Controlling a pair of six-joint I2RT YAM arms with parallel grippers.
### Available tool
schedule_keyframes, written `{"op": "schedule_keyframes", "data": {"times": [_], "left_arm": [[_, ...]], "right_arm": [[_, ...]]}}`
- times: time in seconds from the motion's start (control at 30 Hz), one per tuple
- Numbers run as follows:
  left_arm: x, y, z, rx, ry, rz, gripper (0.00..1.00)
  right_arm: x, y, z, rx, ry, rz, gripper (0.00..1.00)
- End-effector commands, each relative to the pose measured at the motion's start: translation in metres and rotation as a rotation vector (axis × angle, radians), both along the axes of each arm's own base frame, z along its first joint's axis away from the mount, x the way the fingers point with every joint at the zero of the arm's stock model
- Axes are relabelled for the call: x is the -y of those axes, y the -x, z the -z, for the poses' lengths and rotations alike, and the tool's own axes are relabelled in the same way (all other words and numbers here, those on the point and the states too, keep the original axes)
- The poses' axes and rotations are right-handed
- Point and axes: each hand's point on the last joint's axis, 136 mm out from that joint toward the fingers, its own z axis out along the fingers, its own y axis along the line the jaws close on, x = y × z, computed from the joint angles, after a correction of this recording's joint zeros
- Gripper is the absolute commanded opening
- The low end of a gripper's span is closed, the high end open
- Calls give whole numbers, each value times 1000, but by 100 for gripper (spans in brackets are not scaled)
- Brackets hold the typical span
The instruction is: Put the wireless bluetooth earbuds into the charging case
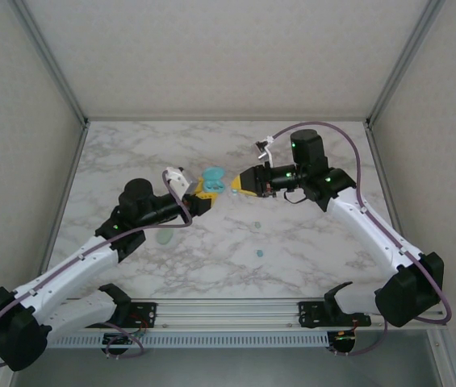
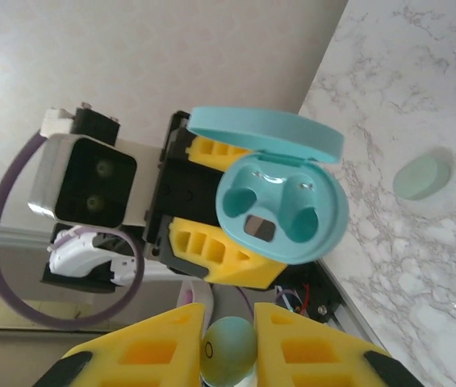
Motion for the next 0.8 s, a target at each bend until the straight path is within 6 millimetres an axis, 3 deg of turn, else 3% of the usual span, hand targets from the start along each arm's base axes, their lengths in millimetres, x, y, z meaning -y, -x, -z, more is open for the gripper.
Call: {"op": "schedule_keyframes", "data": {"times": [0.0,0.63,0.77], "left_arm": [[7,6,-23,51,34,46,19],[4,7,-39,85,62,29,19],[3,8,-41,92,69,27,19]], "right_arm": [[-2,-2,-24,33,-43,17,21],[-15,-16,-47,-170,-179,21,21],[-15,-18,-43,-178,-161,31,21]]}}
